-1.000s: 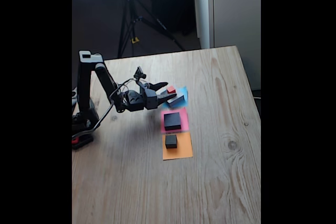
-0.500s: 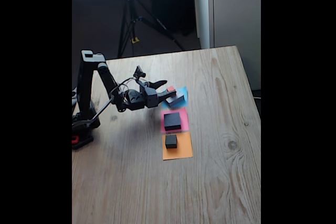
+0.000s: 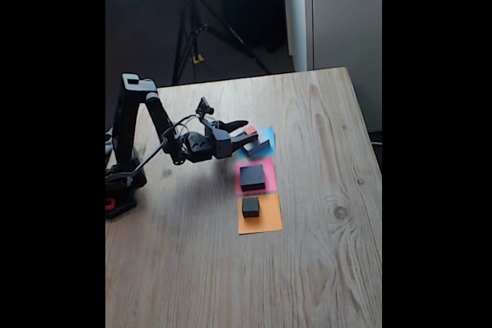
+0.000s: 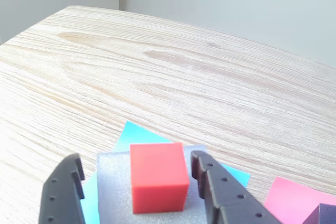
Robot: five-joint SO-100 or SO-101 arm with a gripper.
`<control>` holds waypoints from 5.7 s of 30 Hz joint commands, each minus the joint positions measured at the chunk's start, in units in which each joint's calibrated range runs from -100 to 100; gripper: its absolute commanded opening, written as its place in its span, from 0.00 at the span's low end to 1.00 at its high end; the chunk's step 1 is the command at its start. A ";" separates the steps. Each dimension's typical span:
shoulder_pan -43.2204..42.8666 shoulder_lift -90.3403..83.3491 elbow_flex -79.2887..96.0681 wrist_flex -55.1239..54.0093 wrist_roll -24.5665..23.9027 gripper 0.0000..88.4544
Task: Tower of hanoi
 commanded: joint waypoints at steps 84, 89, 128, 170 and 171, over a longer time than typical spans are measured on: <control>35.95 -67.49 -56.84 136.00 0.55 0.00; 37.53 -67.79 -62.29 142.40 1.05 0.00; 44.05 -54.54 10.35 49.16 1.22 0.00; 43.30 -18.96 9.44 12.09 1.22 0.00; 43.30 -18.66 9.44 11.76 1.22 0.00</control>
